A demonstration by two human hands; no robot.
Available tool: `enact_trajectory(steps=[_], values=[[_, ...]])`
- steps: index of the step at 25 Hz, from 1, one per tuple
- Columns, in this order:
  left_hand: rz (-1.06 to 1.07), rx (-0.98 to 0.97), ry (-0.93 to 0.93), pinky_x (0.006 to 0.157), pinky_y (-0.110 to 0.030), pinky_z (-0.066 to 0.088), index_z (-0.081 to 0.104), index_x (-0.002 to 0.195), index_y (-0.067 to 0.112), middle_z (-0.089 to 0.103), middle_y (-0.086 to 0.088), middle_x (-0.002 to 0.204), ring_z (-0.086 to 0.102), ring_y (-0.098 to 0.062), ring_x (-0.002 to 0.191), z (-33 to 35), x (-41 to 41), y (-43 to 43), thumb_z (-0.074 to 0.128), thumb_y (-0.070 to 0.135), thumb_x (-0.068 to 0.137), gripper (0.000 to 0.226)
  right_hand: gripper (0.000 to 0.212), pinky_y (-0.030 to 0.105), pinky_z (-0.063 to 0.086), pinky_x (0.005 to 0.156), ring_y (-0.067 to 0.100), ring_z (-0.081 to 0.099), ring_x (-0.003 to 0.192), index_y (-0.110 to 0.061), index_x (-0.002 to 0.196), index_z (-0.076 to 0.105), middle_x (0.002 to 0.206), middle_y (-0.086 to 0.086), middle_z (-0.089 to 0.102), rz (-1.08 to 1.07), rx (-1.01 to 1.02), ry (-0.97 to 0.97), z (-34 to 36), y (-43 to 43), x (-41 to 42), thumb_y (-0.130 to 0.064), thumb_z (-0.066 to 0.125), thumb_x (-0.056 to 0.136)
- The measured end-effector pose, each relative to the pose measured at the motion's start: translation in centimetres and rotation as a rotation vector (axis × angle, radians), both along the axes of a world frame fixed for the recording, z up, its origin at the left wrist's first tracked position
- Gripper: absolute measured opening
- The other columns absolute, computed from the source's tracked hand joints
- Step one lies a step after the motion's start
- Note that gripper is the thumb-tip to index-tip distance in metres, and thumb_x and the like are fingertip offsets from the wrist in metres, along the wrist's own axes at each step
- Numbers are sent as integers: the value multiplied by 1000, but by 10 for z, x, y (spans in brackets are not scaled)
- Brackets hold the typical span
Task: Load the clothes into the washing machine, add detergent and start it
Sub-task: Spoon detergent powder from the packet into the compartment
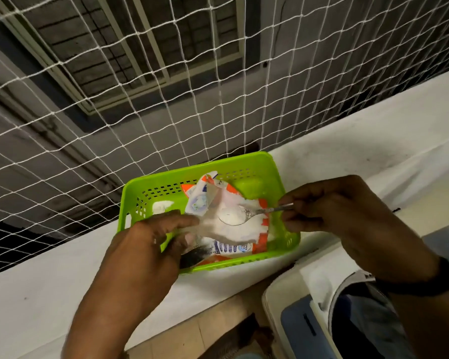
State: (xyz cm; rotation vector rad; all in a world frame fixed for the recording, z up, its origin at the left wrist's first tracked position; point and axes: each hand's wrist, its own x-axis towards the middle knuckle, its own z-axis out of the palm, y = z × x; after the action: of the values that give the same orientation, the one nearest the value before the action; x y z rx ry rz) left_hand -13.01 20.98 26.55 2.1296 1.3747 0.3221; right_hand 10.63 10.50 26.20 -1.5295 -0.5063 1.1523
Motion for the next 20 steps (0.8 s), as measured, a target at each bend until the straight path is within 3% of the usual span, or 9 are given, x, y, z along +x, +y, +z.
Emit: enact_trajectory(steps=[2,5,8,11,15,18,20], values=[[26,114,-84,77,-27,48,70,88,54,71,27,100,69,-6,93,6,8,-7,69,38,87,16,27,22,59,59,23,73,65,12,90,70,66,15,72,-59,5,-2,-2,-12,5,17,44,91],[43,171,-376,72,-16,50,71,90,50,70,35,92,65,13,86,12,34,-20,68,40,90,10,27,27,61,63,25,72,66,13,89,71,67,18,70,-161,51,26,-5,-36,13,18,44,90],[28,125,-627,74,-3,47,70,94,43,70,33,88,65,13,85,13,71,-41,67,29,93,14,28,28,61,65,28,73,69,11,87,71,71,19,71,-263,103,66,-7,-66,22,18,44,90],[-76,43,-763,76,-9,50,71,107,29,72,19,96,67,7,87,7,107,-68,67,23,94,15,26,28,61,66,29,73,71,14,92,70,75,21,71,-387,102,87,-14,-107,32,19,45,88],[-340,-146,-767,82,-35,57,72,105,27,75,4,100,72,-17,90,-24,153,-108,65,27,94,13,27,26,60,67,26,71,69,16,97,66,79,24,68,-585,106,135,-47,-172,40,18,41,88],[-503,-312,-679,80,-33,57,73,102,20,76,3,93,73,-18,83,-67,188,-148,65,14,94,12,27,28,62,69,30,68,70,14,91,67,81,25,66,-796,47,175,-93,-226,46,20,40,88],[-570,-424,-576,80,-35,58,74,98,24,76,4,91,73,-17,83,-111,214,-172,67,15,91,13,30,27,62,66,29,66,68,8,81,68,79,24,66,-986,16,203,-132,-262,48,20,41,88]])
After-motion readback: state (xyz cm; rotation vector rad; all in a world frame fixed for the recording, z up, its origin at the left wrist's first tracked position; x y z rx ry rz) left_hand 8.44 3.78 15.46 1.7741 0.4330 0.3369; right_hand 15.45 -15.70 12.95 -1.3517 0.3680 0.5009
